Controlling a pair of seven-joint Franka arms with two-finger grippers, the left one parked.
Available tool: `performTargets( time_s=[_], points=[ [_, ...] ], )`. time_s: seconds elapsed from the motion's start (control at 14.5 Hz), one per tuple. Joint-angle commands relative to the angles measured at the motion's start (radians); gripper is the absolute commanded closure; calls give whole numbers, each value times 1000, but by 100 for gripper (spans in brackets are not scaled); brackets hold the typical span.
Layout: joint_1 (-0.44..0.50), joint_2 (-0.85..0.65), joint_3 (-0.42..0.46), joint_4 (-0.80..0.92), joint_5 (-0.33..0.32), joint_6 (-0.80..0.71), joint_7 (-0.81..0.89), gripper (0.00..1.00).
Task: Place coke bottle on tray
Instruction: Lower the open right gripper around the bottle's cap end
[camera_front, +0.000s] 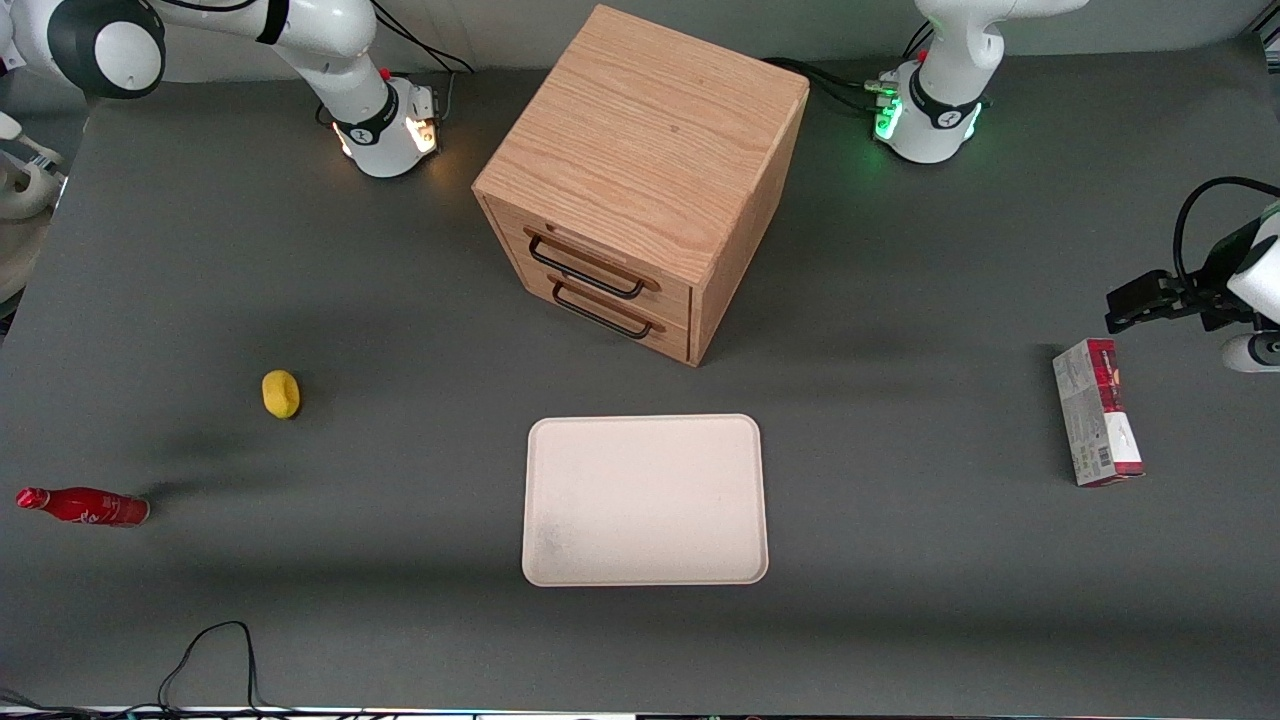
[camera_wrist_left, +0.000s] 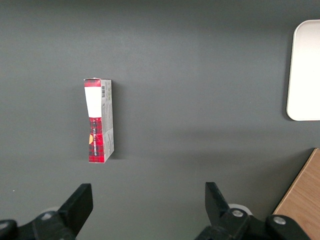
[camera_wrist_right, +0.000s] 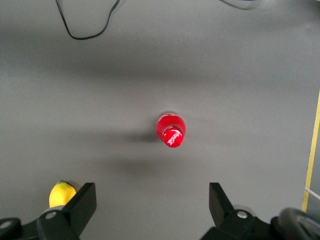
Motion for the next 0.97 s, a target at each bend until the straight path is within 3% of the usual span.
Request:
performTargets(
  time_s=[0.0, 0.9],
  points=[
    [-14, 39, 12, 38, 12, -7, -31, 0],
    [-26, 130, 10, 15, 5, 103, -54, 0]
  ],
)
